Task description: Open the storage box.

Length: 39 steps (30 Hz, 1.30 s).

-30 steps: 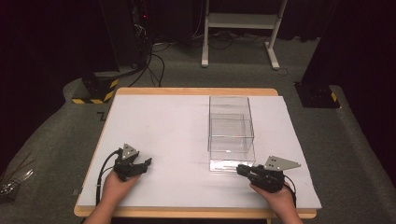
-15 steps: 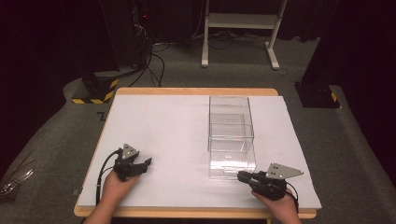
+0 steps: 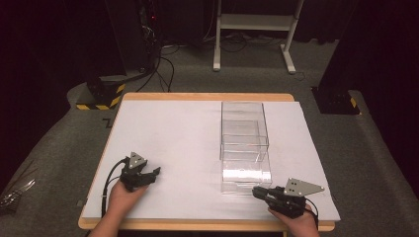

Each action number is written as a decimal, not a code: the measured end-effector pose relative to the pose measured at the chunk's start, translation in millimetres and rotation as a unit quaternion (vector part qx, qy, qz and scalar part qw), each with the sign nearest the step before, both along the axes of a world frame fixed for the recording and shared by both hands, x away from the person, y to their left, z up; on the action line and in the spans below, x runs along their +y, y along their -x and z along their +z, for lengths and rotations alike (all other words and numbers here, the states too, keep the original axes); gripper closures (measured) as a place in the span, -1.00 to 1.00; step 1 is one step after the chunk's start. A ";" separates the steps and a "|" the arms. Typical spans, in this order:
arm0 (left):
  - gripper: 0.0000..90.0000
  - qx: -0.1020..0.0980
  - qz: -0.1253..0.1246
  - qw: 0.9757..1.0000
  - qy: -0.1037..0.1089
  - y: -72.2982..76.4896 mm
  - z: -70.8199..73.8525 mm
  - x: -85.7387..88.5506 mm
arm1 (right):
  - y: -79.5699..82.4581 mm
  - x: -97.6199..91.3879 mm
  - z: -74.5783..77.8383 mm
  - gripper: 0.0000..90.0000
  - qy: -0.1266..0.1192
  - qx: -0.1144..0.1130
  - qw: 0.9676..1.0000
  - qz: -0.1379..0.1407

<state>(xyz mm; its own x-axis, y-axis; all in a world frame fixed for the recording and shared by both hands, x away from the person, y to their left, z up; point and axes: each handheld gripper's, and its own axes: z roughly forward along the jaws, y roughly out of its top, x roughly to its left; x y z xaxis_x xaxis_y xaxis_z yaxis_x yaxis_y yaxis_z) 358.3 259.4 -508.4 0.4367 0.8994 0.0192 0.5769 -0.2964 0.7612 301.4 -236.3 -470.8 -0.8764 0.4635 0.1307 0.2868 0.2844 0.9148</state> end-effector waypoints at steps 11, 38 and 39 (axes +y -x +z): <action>-0.19 0.003 -0.001 1.000 0.002 -0.7 0.2 0.7 | 8.9 -7.4 1.3 0.87 -0.015 -0.004 1.000 -0.009; -0.19 0.004 -0.001 1.000 0.003 -0.8 0.2 0.7 | 12.7 -27.1 10.4 0.83 -0.037 -0.028 0.998 -0.038; -0.19 0.004 -0.001 1.000 0.003 -0.8 0.2 0.7 | 12.7 -27.1 10.4 0.83 -0.037 -0.028 0.998 -0.038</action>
<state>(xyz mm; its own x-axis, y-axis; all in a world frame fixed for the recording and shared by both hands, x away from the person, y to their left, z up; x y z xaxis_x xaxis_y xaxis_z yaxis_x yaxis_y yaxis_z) 359.1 260.1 -508.2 0.4390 0.8984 0.0111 0.5818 -0.2937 0.7584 288.7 -263.4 -460.4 -0.8461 0.5197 0.1183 0.2519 0.1944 0.9480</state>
